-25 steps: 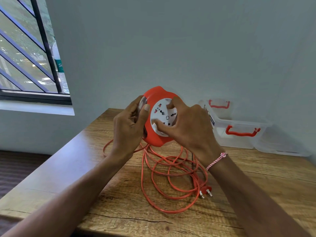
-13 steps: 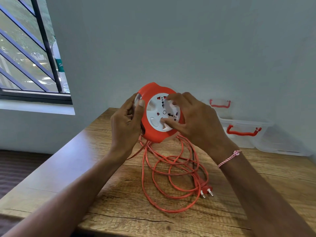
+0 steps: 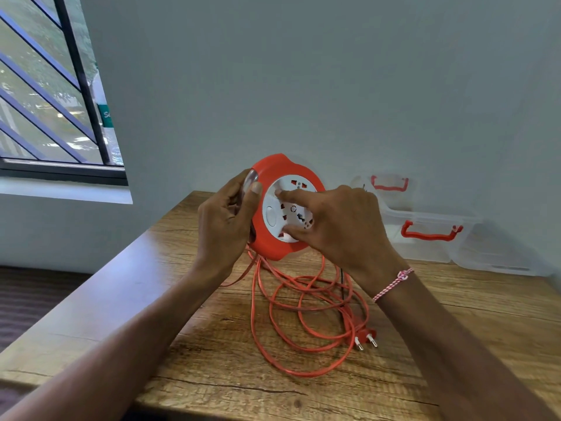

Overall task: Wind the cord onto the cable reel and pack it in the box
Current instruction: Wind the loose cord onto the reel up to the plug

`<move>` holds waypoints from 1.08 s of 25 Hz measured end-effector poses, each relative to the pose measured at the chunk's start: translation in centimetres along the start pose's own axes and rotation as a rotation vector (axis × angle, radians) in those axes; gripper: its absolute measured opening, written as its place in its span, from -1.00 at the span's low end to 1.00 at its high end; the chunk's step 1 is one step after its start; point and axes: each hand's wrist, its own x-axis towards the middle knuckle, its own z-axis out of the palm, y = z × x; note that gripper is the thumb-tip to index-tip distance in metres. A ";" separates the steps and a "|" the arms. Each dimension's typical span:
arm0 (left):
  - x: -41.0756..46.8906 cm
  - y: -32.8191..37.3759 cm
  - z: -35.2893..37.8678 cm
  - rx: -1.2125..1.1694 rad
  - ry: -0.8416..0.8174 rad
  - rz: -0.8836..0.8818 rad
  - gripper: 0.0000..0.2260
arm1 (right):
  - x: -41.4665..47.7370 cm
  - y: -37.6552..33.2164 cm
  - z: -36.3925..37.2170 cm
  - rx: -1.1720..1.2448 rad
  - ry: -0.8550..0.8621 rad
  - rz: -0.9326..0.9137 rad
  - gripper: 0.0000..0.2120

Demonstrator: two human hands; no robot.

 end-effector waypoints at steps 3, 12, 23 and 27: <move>-0.1 -0.1 0.3 -0.027 -0.002 -0.007 -0.69 | 0.2 -0.1 0.0 0.096 -0.002 0.164 -0.41; -0.4 0.1 0.7 -0.011 0.004 0.020 -0.66 | 1.1 -2.0 -0.1 0.769 -0.073 0.875 -0.51; 0.6 0.1 0.0 -0.005 0.009 -0.068 -0.60 | 0.8 -0.4 -0.7 0.381 0.018 0.407 -0.63; 0.9 -0.1 -0.4 0.020 0.035 -0.071 -0.62 | 0.6 0.9 -1.3 0.079 -0.067 -0.018 -0.56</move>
